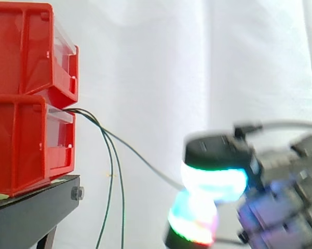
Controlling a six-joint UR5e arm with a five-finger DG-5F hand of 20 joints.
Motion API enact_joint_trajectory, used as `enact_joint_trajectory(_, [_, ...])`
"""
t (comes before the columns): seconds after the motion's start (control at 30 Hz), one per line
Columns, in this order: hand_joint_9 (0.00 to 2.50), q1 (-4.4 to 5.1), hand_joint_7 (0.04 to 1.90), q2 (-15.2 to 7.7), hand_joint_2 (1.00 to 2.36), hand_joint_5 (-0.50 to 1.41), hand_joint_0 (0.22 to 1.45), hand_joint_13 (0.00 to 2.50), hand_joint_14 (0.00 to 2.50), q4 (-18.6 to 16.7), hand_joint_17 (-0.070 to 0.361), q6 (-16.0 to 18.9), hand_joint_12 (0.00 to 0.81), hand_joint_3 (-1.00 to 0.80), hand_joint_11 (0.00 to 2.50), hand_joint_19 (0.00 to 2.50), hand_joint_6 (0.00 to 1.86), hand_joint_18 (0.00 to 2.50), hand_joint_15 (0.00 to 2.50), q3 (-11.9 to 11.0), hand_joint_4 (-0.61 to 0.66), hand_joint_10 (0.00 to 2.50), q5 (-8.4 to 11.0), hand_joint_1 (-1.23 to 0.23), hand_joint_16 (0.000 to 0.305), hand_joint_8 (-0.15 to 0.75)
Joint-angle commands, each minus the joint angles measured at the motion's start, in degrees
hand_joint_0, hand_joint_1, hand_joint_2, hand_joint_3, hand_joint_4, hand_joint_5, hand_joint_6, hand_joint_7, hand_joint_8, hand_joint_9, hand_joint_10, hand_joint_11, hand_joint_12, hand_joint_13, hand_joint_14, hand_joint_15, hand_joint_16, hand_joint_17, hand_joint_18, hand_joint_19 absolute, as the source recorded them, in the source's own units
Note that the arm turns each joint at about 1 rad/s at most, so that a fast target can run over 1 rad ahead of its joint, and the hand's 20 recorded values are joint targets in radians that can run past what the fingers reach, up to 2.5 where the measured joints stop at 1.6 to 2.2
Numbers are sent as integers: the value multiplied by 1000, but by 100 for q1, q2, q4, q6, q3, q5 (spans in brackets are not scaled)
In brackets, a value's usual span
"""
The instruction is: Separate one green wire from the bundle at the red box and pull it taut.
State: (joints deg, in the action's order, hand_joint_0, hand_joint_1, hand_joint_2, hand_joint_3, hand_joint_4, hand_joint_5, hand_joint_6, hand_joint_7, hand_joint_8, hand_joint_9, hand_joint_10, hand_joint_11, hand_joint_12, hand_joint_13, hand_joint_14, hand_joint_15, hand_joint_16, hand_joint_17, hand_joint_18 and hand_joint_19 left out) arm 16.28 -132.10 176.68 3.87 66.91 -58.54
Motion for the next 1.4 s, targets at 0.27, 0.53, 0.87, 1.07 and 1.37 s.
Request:
enact_joint_trajectory(0.27, [1243, 16, 984, 0, 1019, -160, 660, 1163, 2339, -933, 99, 0, 336, -251, 1264, 1535, 902, 1358, 1144, 3056, 80, 1923, 0, -706, 44, 279])
enact_joint_trajectory(0.53, [1243, 16, 985, 0, 1019, -160, 662, 1164, 2337, -1909, 101, 0, 336, -256, 1271, 1525, 902, 1359, 1142, 2379, 81, 1922, 0, -706, 45, 277])
enact_joint_trajectory(0.87, [1243, 33, 985, 0, 1019, -160, 661, 1167, 2322, -2463, 99, 0, 336, -250, 1268, 1536, 902, 1350, 1150, 999, 78, 1920, 9, -706, 44, 277])
enact_joint_trajectory(1.07, [1243, 42, 984, 0, 1019, -160, 661, 1168, 2314, -2410, 99, 9, 334, -252, 1262, 1534, 902, 1352, 1142, 999, 80, 1922, 0, -706, 44, 277])
enact_joint_trajectory(1.37, [1244, 42, 987, 0, 1019, -160, 662, 1170, 2308, -2401, 99, 0, 336, -253, 1270, 1534, 902, 1351, 1153, 999, 80, 1924, 0, -706, 44, 278])
